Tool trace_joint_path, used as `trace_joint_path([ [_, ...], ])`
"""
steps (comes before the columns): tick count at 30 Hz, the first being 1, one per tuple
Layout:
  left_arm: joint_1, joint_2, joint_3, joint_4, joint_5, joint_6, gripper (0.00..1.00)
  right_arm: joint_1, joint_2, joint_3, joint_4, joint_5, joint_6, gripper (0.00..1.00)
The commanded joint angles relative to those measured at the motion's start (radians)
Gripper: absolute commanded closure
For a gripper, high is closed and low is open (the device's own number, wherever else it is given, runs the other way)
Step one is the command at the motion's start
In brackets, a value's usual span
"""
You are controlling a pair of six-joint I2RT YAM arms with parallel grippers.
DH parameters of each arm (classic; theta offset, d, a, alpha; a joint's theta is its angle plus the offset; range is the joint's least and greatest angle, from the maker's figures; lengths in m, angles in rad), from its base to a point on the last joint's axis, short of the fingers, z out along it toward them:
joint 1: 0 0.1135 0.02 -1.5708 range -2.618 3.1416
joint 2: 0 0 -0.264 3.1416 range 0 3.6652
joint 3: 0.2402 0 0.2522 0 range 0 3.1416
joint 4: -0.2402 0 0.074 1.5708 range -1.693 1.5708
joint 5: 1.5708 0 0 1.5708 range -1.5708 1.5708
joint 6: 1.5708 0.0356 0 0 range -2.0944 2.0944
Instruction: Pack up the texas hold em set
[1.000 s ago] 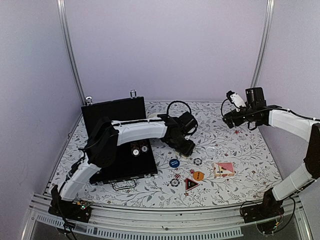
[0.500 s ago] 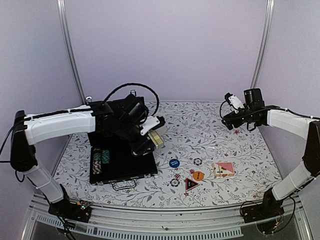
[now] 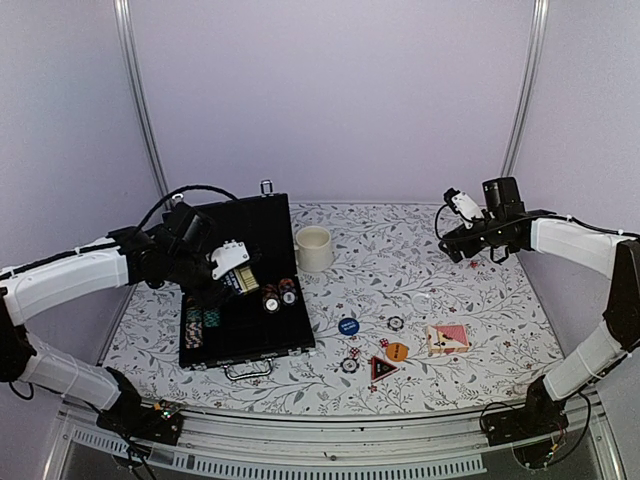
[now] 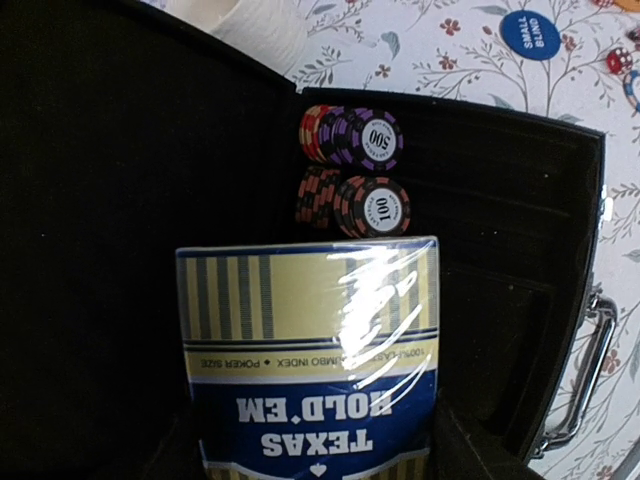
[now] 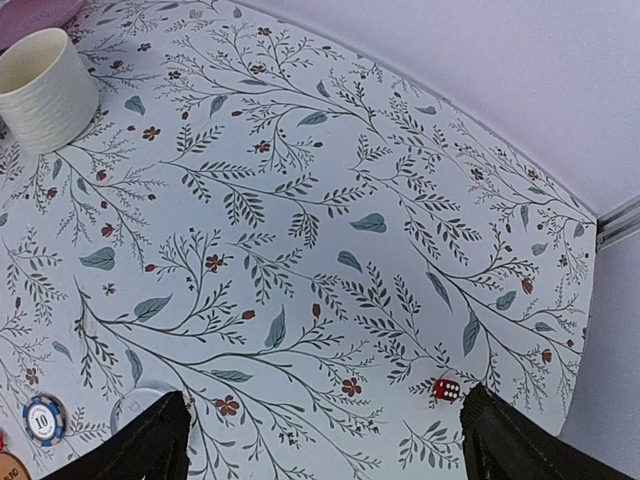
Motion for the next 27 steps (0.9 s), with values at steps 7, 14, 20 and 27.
trace_joint_path([
  [7, 0.09, 0.079, -0.03, 0.097, 0.108, 0.274, 0.44, 0.009, 0.016, 0.034, -0.023, -0.022, -0.004, 0.06],
  [14, 0.107, 0.158, -0.032, 0.096, 0.107, 0.309, 0.43, 0.009, 0.021, 0.034, -0.029, -0.03, -0.016, 0.06],
  [20, 0.121, 0.225, -0.007, 0.123, 0.067, 0.302, 0.42, 0.009, 0.022, 0.035, -0.035, -0.043, -0.022, 0.06],
  [27, 0.143, 0.275, -0.017, 0.185, 0.052, 0.325, 0.42, 0.009, 0.026, 0.033, -0.043, -0.06, -0.035, 0.06],
])
